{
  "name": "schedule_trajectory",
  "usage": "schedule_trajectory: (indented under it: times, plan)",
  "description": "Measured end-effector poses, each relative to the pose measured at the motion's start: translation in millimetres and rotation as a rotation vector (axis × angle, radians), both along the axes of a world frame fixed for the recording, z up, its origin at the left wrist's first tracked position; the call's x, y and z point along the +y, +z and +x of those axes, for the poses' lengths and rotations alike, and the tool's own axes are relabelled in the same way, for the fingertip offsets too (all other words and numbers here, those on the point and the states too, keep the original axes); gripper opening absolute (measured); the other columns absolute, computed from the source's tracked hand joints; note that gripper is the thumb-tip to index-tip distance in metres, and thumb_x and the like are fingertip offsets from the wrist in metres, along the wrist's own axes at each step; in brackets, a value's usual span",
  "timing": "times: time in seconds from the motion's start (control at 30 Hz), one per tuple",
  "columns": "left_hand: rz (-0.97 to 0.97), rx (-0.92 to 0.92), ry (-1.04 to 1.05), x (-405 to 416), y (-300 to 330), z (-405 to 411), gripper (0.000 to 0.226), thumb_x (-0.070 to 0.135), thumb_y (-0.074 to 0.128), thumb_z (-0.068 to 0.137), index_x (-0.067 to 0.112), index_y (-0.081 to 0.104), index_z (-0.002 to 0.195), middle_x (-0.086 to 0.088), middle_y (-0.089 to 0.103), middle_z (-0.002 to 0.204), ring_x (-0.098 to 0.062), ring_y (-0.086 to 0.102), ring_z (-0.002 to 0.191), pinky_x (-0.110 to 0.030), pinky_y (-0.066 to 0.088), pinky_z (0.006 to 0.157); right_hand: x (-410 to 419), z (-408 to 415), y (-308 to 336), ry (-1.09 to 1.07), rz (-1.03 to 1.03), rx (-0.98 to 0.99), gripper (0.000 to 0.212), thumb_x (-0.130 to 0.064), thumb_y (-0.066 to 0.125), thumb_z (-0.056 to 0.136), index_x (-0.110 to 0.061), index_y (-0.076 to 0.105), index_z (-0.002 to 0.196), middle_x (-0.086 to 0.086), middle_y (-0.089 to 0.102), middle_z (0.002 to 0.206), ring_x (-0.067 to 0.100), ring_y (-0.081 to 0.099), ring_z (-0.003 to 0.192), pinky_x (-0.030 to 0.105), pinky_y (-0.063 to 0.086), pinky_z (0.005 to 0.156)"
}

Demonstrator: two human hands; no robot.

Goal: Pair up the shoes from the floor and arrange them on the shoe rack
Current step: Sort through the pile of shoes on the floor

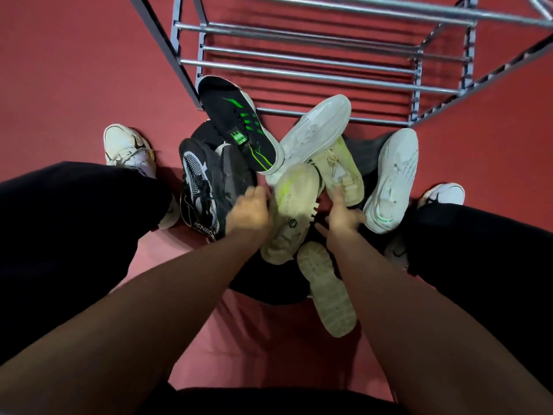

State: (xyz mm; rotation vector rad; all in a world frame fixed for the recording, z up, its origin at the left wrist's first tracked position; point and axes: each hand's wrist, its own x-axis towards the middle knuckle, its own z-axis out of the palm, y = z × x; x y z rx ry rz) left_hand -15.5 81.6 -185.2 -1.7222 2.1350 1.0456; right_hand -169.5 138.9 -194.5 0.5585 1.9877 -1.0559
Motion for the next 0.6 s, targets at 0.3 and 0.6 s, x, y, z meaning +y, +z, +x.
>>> schedule_trajectory:
  times: [0.3,0.6]
  plan:
    - [0.297,-0.158,0.368,55,-59,-25,0.091,0.047,0.064,0.081,0.012,0.015,0.148,-0.011,0.036,0.145,-0.033,0.037,0.132,-0.041,0.035,0.104,-4,-39,-9,0.264,-0.041,0.046,0.064,-0.048,0.059,0.090,-0.036,0.034,0.148,-0.003,0.048,0.137,0.022,0.057,0.107,0.032,0.059,0.069]
    - [0.327,-0.249,0.247,54,-59,-21,0.058,0.055,0.048,0.090,0.014,0.045,0.131,-0.012,0.042,0.134,-0.032,0.034,0.128,-0.041,0.036,0.100,10,-31,22,0.365,0.187,0.286,0.044,-0.049,0.052,0.077,-0.025,0.050,0.114,0.001,0.060,0.105,0.032,0.061,0.097,0.048,0.054,0.088]
